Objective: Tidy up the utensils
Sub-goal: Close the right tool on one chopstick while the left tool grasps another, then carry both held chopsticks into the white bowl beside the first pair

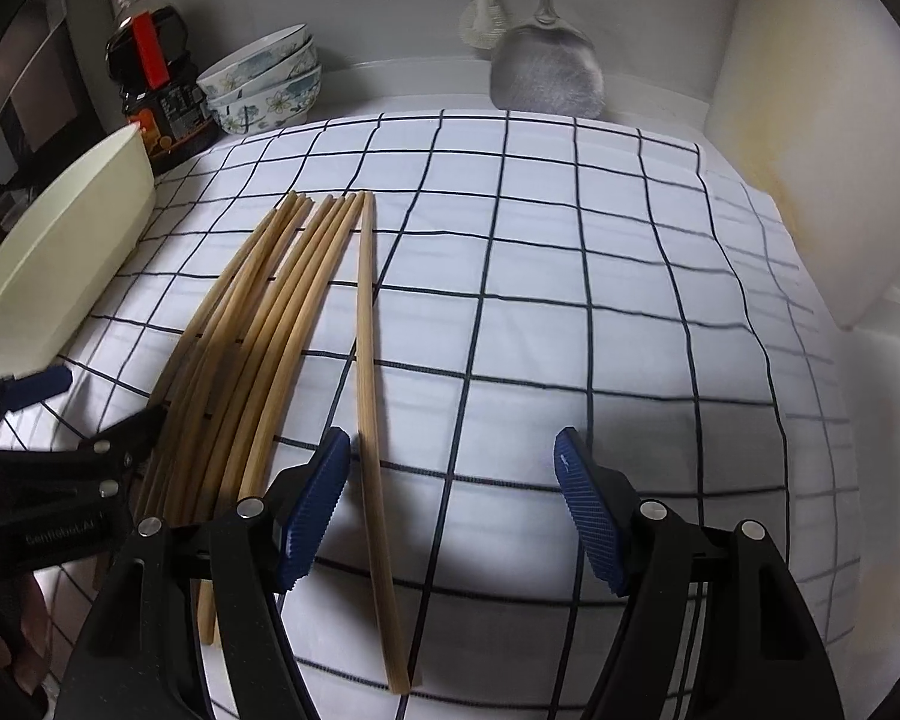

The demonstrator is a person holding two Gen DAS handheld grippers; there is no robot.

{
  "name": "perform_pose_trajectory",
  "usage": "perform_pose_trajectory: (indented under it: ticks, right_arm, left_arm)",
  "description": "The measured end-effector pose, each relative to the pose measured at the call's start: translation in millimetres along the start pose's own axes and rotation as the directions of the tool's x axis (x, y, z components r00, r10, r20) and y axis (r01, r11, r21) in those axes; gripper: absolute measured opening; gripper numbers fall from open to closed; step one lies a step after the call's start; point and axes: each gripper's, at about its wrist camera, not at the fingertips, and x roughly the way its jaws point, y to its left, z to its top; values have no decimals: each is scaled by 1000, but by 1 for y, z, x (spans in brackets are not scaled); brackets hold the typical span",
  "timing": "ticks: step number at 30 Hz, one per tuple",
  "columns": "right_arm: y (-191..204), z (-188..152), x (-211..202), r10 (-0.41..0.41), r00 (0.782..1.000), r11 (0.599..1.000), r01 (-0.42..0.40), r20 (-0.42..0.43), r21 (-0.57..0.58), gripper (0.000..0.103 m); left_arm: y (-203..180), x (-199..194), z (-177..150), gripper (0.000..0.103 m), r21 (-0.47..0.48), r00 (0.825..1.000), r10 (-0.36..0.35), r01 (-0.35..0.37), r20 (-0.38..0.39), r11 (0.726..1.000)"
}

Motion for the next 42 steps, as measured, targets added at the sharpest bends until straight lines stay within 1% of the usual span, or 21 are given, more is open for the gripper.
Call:
perform_pose_trajectory:
  ticks: [3, 5, 6, 7, 8, 10, 11, 13, 14, 15, 16, 19, 23, 29, 32, 36, 39, 42]
  right_arm:
    - [6, 4, 3, -18, 1000, 999, 19, 12, -38, 67]
    - [8, 6, 5, -13, 1000, 999, 14, 17, -51, 61]
    - [9, 8, 6, -1, 1000, 998, 2, 18, -56, 56]
    - [10, 10, 7, 7, 1000, 998, -6, 19, -58, 48]
    - [11, 11, 7, 17, 1000, 998, -16, 19, -62, 45]
    - [16, 12, 7, 21, 1000, 996, -20, 19, -82, 32]
    - [18, 12, 7, 24, 1000, 995, -22, 18, -94, 29]
    - [23, 12, 6, 27, 999, 994, -25, 18, -110, 20]
    - [25, 12, 6, 27, 999, 993, -25, 18, -116, 17]
    - [27, 12, 6, 29, 999, 992, -26, 17, -126, 10]
    - [29, 12, 6, 25, 1000, 991, -23, 17, -133, 6]
    - [31, 11, 5, 21, 1000, 991, -18, 18, -134, 6]
    - [26, 10, 1, 39, 999, 995, -38, 10, -92, 6]
    - [19, 17, -26, 52, 998, 998, -51, 42, -27, 6]
    - [20, 22, -41, 61, 997, 998, -60, 51, -18, 6]
    - [32, 32, -68, 89, 993, 995, -86, 77, -42, 6]
    - [46, 42, -88, 134, 985, 990, -128, 106, -64, 6]
    - [66, 54, -102, 180, 976, 981, -170, 120, -90, 6]
  left_arm:
    - [-2, 3, 7, 96, 3, 1000, 3, -3, 1, 1000]
    - [-3, 5, 12, 92, -1, 1000, -10, 10, 0, 1000]
    - [-3, 5, 14, 86, -6, 1000, -26, 26, -1, 1000]
    - [-3, 4, 15, 80, -8, 999, -38, 38, -1, 999]
    - [-5, 3, 15, 76, -7, 999, -52, 52, 2, 999]
    - [-9, 1, 16, 58, 6, 998, -68, 68, 9, 998]
    - [-11, -1, 15, 53, 15, 997, -75, 75, 11, 997]
    - [-16, -3, 14, 34, 27, 995, -104, 103, 12, 994]
    - [-18, -4, 14, 29, 31, 994, -110, 110, 13, 993]
    - [-20, -5, 14, 18, 38, 994, -113, 112, 14, 993]
    - [-21, -5, 14, 9, 44, 993, -118, 117, 14, 992]
    - [-23, -6, 14, 7, 58, 993, -116, 115, 14, 992]
    - [-18, -6, 14, 7, 41, 993, -122, 122, 5, 992]
    - [-8, -27, 19, 7, 26, 987, -157, 156, 30, 987]
    - [-1, -50, 21, 7, 21, 982, -179, 178, 53, 984]
    - [13, -88, 24, 7, 8, 977, -193, 193, 93, 981]
    - [32, -119, 27, 7, -15, 975, -177, 181, 136, 983]
    - [63, -142, 28, 7, -67, 974, -155, 168, 162, 984]
